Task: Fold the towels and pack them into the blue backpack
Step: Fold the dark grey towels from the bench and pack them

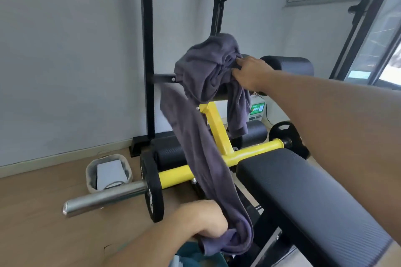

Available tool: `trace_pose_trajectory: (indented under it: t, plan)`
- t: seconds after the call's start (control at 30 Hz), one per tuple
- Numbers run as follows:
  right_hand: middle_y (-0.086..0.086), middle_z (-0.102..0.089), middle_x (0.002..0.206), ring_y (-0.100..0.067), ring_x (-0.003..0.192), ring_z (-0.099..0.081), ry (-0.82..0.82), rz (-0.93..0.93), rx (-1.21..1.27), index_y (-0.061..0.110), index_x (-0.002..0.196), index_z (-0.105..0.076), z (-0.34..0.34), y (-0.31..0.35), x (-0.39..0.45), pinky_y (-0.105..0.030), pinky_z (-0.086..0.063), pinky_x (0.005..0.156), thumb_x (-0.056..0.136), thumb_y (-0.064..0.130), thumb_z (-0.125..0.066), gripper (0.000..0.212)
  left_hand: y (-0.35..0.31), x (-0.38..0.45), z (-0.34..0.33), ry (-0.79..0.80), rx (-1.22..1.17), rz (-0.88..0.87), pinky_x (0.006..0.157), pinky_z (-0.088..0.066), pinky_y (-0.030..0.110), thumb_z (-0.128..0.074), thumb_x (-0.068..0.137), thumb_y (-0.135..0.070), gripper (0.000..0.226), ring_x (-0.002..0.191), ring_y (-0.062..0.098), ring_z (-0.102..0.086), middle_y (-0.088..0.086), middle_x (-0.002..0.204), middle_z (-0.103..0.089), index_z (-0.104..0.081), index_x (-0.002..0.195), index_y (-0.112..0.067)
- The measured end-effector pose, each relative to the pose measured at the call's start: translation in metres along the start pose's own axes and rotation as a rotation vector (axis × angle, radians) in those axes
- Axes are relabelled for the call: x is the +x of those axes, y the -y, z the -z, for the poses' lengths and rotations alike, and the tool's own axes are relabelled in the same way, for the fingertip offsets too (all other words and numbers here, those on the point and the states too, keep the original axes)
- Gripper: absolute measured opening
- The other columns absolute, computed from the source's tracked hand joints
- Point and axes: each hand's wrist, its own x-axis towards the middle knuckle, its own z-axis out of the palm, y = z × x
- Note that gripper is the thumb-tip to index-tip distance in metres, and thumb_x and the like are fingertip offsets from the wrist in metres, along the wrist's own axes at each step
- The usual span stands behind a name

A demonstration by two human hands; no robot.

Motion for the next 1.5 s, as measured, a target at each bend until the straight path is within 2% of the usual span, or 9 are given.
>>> trace_pose_trajectory:
  t: [0.13,0.27,0.53,0.77,0.9,1.07,1.2,1.43,1.5]
  plan:
    - [-0.025,-0.048,0.142,-0.039,0.13,-0.045,0.018,-0.038,0.014,0.0,0.135,-0.051,0.006,0.005,-0.005,-0.044,-0.036,0.105,0.109,0.025,-0.031,0.041,-0.002,-0.014,0.014,-0.019,-0.395,-0.023,0.079,-0.049,0.038,-0.043,0.103,-0.019,0.031,0.092,0.027,-0.065,0.015,0.114,-0.07,-0.071,0.106,-0.005]
    - [-0.028,-0.049,0.14,-0.042,0.125,-0.049,0.005,-0.055,0.042,0.001,0.133,-0.051,-0.001,0.002,0.0,-0.043,-0.039,0.101,0.107,0.029,-0.032,0.043,0.018,-0.014,0.022,-0.482,-0.628,-0.03,0.058,-0.036,0.032,-0.043,0.101,-0.024,0.033,0.07,0.02,-0.05,-0.002,0.07,-0.054,-0.047,0.068,-0.021]
    - [-0.016,-0.044,0.154,-0.039,0.138,-0.042,-0.09,-0.077,0.219,0.007,0.145,-0.044,-0.017,-0.003,-0.005,-0.045,-0.035,0.114,0.104,0.029,-0.036,0.048,0.035,-0.005,0.024,-0.876,-1.039,-0.094,0.074,-0.049,0.018,-0.068,0.091,-0.019,0.008,0.084,0.006,-0.066,-0.011,0.086,-0.072,-0.07,0.092,-0.027]
    - [-0.001,-0.06,0.137,-0.018,0.124,-0.054,-0.523,0.044,0.645,0.021,0.138,-0.057,-0.059,0.04,-0.084,-0.033,-0.042,0.106,0.097,0.015,-0.046,0.044,0.036,-0.008,0.031,-0.903,-1.184,-0.169,0.08,-0.054,0.018,-0.083,0.081,-0.017,0.016,0.087,0.004,-0.071,-0.013,0.087,-0.076,-0.077,0.093,-0.026]
    - [0.014,-0.068,0.119,0.006,0.103,-0.062,-0.177,0.015,1.017,0.03,0.13,-0.061,-0.11,0.059,-0.15,-0.017,-0.049,0.092,0.103,0.02,-0.053,0.029,0.036,-0.008,0.033,-0.837,-1.285,-0.191,0.072,-0.056,0.017,-0.083,0.082,-0.014,0.016,0.084,0.006,-0.074,-0.006,0.087,-0.079,-0.078,0.096,-0.021]
    - [0.003,-0.061,0.134,-0.013,0.115,-0.062,0.166,-0.431,1.438,0.026,0.15,-0.043,-0.167,0.065,-0.145,-0.03,-0.05,0.094,0.098,0.047,-0.062,0.06,0.052,0.018,0.012,-0.809,-1.572,0.05,0.085,-0.057,0.026,-0.075,0.091,-0.014,0.021,0.102,0.016,-0.073,0.001,0.105,-0.077,-0.073,0.111,-0.019]
    - [0.004,-0.06,0.135,-0.015,0.119,-0.06,0.205,-0.353,1.294,0.027,0.145,-0.049,-0.199,0.072,-0.136,-0.038,-0.051,0.104,0.098,0.041,-0.063,0.051,0.067,0.032,0.008,-0.679,-1.758,0.175,0.094,-0.058,0.04,-0.073,0.093,-0.02,0.019,0.106,0.024,-0.071,0.007,0.113,-0.074,-0.069,0.111,-0.022]
    - [0.005,-0.066,0.125,-0.007,0.106,-0.063,0.573,-0.305,1.375,0.026,0.139,-0.053,-0.24,0.072,-0.164,-0.023,-0.051,0.075,0.1,0.022,-0.063,0.041,0.087,0.026,-0.004,-0.649,-1.495,0.227,0.085,-0.055,0.041,-0.074,0.089,-0.024,0.017,0.092,0.026,-0.069,0.008,0.089,-0.071,-0.078,0.073,-0.026]
    - [0.006,-0.068,0.113,-0.008,0.1,-0.064,0.563,-0.296,1.326,0.021,0.135,-0.056,-0.247,0.072,-0.158,-0.022,-0.054,0.075,0.101,0.003,-0.053,0.039,0.089,0.022,0.0,-0.636,-1.484,0.221,0.09,-0.057,0.044,-0.076,0.085,-0.032,0.008,0.098,0.029,-0.071,0.014,0.099,-0.072,-0.078,0.089,-0.025]
